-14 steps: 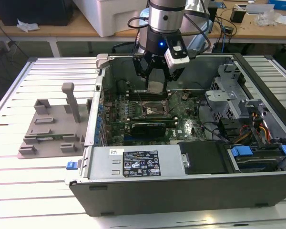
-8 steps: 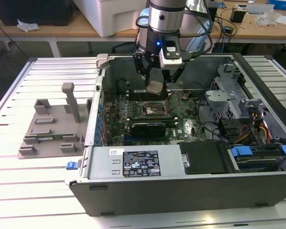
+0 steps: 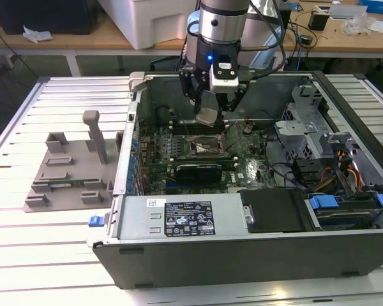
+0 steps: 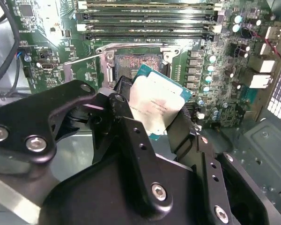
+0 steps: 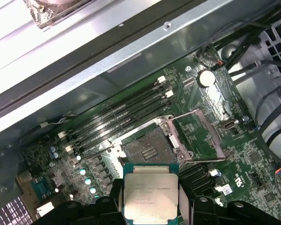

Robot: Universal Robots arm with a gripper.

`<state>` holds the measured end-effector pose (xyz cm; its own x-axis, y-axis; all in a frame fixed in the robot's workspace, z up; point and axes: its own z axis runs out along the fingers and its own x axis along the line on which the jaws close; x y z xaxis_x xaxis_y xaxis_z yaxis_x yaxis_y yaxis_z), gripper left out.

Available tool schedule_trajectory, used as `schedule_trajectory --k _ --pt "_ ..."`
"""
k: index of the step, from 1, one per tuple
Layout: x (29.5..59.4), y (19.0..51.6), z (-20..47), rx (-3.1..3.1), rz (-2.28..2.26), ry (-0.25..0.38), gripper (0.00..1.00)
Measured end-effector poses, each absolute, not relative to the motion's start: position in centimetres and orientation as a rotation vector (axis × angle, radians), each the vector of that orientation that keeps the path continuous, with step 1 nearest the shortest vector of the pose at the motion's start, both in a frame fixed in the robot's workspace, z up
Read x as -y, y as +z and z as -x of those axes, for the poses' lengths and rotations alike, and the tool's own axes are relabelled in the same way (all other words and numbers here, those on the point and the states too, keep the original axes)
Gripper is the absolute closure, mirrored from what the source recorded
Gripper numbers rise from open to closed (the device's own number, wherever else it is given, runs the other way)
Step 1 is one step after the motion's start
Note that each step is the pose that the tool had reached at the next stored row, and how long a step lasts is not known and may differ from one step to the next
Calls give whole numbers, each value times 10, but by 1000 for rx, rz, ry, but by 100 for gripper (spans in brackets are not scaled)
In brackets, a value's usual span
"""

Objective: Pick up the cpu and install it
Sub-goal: 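Place the cpu into insertion slot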

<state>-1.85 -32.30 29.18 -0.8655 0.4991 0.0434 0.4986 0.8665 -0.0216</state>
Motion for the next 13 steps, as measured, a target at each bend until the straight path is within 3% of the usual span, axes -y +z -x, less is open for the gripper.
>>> schedule_trajectory --k 13 --pt "323 292 19 2938 969 11 45"
